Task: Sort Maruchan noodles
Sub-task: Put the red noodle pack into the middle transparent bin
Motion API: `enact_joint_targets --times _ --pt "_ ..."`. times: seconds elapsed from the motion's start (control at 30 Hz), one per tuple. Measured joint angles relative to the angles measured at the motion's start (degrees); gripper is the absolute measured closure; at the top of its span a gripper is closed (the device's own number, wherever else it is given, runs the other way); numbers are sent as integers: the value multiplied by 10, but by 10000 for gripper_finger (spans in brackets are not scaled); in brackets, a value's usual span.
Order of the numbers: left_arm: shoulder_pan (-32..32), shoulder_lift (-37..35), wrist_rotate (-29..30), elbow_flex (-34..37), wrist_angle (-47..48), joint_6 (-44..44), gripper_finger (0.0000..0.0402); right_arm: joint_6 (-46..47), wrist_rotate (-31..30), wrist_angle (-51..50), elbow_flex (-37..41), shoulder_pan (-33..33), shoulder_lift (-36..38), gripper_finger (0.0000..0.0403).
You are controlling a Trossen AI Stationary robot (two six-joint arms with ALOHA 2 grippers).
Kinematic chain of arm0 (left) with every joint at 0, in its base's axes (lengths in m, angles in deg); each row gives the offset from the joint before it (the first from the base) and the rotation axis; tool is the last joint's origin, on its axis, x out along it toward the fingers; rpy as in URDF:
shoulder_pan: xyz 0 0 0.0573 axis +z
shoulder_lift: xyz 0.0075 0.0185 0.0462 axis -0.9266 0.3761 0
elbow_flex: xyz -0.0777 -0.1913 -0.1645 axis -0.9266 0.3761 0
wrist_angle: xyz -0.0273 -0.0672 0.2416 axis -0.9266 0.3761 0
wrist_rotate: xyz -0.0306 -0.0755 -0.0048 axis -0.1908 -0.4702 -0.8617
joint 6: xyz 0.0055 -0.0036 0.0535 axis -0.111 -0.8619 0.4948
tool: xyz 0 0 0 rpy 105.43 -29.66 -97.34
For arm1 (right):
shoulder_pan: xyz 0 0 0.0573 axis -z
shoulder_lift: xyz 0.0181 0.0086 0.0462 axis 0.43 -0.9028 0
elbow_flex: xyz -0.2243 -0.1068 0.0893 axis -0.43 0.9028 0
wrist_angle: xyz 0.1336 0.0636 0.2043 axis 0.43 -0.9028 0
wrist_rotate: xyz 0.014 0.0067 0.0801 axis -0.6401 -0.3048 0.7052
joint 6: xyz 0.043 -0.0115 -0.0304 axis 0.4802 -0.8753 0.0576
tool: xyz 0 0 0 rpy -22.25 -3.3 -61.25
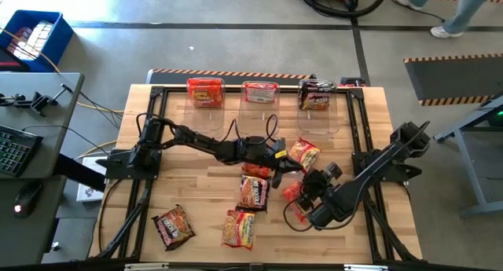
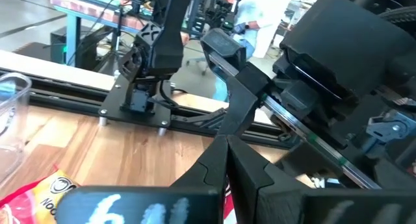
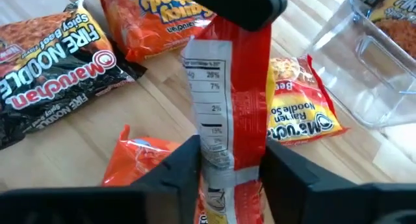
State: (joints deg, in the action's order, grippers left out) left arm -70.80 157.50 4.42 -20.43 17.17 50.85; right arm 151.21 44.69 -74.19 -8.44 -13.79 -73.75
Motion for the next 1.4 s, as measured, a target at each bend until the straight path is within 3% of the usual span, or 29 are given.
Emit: enact_joint_targets --times 0.17,0.33,0.67,0.77,0.93,1.13,1.4 --pt "0 0 -26 0 0 10 401 -35 -16 8 0 -6 0 311" --pt "0 -6 -43 0 5 19 401 -49 -28 20 0 -4 0 310" --pt "-2 -9 -56 -1 6 30 401 -124 -49 75 0 14 0 192" --pt "-2 -9 -57 -1 5 30 401 -124 -65 75 0 12 0 178" --pt "-3 -9 -64 -1 1 30 401 -116 -93 76 0 -10 0 195" --pt "-5 -9 -64 0 -6 30 401 -56 -83 54 0 -16 -11 213" --pt "-6 -9 -65 0 -9 30 401 -63 -75 57 0 -16 -52 222"
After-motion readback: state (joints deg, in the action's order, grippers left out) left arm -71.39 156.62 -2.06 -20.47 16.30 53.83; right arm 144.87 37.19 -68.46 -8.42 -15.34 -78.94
